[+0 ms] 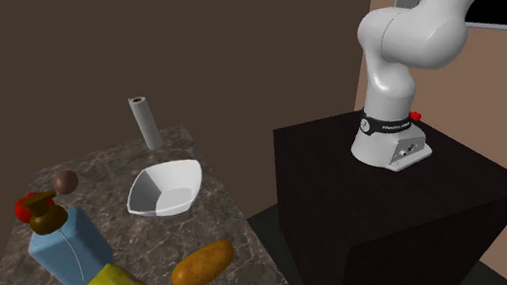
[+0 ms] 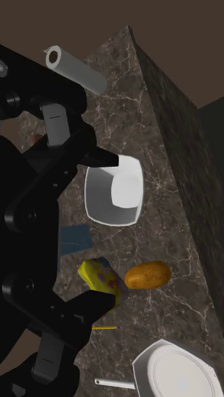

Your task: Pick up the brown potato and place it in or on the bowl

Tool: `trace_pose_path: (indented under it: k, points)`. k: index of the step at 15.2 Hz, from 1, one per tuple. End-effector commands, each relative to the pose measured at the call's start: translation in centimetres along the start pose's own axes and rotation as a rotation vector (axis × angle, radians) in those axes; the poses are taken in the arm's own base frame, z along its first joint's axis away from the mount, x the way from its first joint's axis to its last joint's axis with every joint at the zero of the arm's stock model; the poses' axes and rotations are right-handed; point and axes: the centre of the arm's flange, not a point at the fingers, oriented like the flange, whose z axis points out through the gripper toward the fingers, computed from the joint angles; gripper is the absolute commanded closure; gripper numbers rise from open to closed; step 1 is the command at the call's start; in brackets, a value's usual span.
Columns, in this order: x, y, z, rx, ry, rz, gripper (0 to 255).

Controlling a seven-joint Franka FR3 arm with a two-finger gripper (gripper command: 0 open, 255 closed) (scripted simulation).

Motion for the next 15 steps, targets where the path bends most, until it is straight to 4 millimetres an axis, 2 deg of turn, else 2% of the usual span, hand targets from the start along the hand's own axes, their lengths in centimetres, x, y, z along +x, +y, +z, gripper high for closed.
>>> trace_pose_path:
  k: [1, 15]
  points:
    - [0.0, 0.0, 0.0, 0.000, 0.000, 0.000, 0]
    - [7.3, -6.5, 16.0, -0.021, -0.023, -0.102, 0]
